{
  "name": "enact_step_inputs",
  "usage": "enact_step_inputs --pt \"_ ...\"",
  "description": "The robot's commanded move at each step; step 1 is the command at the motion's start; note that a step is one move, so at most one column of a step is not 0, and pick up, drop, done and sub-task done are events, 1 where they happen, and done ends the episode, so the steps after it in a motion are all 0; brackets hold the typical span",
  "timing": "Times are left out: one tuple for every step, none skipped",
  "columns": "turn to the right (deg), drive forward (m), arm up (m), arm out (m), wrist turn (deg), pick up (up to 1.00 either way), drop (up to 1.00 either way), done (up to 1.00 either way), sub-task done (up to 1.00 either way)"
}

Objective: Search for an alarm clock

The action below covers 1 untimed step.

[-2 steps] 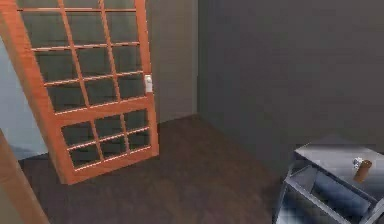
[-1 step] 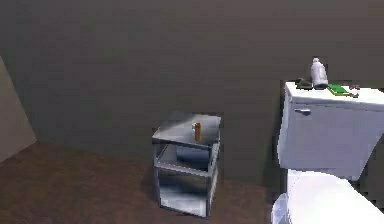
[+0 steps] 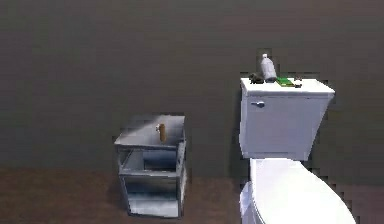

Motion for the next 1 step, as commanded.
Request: enact_step_inputs --pt "0.0 0.1 0.0 0.0 0.0 0.0 0.0 0.0 0.0"
